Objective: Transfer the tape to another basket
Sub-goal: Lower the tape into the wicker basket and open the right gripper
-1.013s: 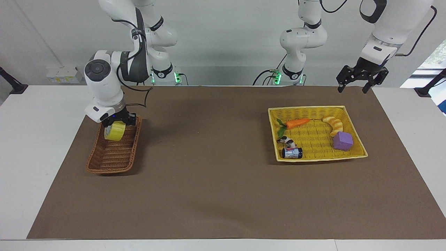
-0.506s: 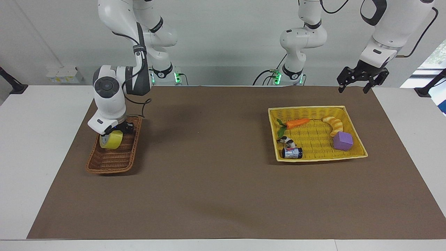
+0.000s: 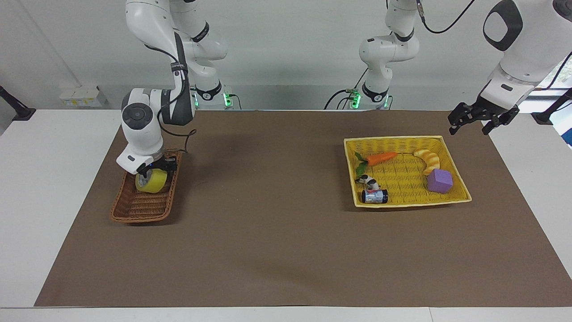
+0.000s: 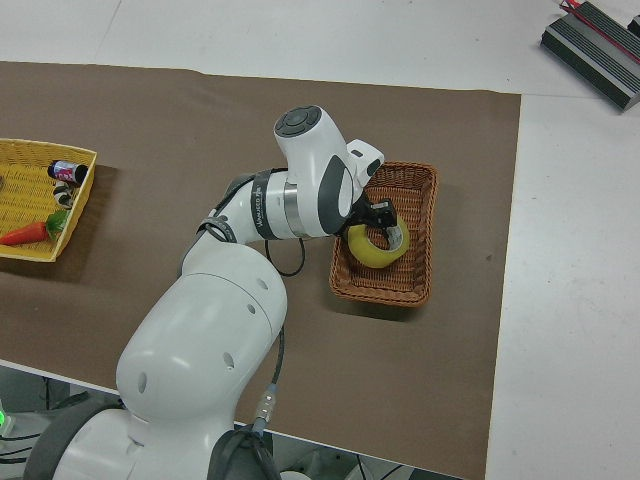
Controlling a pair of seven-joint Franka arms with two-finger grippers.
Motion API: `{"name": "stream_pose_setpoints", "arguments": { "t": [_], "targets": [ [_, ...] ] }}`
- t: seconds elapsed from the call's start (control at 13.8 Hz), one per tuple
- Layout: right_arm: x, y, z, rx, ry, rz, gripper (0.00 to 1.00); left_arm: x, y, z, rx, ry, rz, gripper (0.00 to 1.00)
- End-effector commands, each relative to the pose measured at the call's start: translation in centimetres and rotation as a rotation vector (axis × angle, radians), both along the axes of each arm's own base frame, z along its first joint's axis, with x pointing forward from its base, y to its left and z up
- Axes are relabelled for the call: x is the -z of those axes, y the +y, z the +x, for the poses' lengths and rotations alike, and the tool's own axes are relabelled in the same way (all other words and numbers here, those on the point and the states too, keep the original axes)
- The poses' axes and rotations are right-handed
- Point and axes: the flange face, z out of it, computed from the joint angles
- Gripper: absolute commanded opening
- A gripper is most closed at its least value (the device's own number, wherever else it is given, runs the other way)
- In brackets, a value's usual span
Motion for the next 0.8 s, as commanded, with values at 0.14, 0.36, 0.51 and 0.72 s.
{"name": "stream_pose_setpoints", "arguments": {
  "t": [0.14, 0.36, 0.51, 0.72],
  "targets": [
    [-4.6, 3.8, 2.4, 0.094, -0.107, 0.054, 1.0, -0.6, 0.2, -0.5, 0.003, -0.014, 0.006, 1.0],
    [-8.7, 4.1, 3.6, 0.126, -0.126, 0.046, 1.0, -0.6, 0.2, -0.7, 0.001, -0.002, 0.006, 1.0],
    [-11.8, 4.9, 3.8, 0.161, -0.129, 0.044, 1.0, -0.9, -0.1, -0.8, -0.001, 0.0, 0.001, 1.0],
    [-17.0, 7.6, 1.5, 0.302, -0.186, 0.067, 1.0, -2.7, -0.1, -1.9, -0.009, -0.016, -0.012, 1.0]
  ]
}}
